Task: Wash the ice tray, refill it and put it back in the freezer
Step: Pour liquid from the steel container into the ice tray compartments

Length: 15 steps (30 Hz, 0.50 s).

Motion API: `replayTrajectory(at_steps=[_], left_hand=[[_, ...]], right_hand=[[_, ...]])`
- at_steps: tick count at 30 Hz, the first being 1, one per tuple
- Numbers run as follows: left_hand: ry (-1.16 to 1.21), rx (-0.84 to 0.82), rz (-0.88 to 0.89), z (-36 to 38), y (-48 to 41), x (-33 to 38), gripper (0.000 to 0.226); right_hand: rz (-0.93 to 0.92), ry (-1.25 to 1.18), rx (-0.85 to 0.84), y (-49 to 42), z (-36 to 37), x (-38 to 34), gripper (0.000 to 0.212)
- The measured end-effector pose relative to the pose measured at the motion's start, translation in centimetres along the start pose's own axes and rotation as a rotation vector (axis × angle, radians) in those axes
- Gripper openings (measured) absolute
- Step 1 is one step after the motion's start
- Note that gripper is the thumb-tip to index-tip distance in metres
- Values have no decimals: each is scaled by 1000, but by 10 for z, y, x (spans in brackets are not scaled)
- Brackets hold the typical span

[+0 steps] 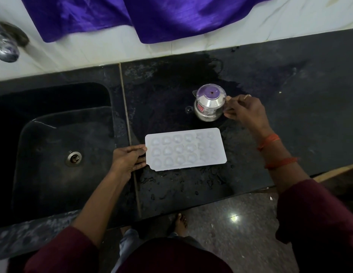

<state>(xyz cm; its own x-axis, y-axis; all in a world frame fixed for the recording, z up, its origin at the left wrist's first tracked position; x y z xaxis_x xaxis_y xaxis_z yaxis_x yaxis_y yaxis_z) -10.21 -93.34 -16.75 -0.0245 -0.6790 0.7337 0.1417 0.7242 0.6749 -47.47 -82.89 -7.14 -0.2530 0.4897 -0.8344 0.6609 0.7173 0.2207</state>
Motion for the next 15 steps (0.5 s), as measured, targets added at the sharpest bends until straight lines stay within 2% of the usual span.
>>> replayTrajectory(at_steps=[9, 13, 15], left_hand=[[-9, -27, 0, 1, 3, 0, 8], [-9, -26, 7, 0, 2, 1, 6], [-11, -39, 9, 1, 3, 1, 6]], right_hand=[[-84, 243, 89, 49, -61, -4, 32], [-89, 372, 122, 68, -78, -6, 41], [-95, 457, 137, 75, -84, -8, 37]])
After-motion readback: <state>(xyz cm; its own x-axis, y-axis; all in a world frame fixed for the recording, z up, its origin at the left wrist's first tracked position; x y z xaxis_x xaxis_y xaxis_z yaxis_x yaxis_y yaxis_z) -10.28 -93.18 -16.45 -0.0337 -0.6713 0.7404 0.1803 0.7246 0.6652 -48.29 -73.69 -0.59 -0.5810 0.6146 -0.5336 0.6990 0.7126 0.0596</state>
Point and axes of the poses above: each hand's wrist, its own y-axis away from the middle knuckle, its own z-axis out of the palm, x = y × z, the point moved 8 cm from there along -y, towards the middle knuckle, and after that the axes turned 14 degrees about y, right-handed, at the moved point
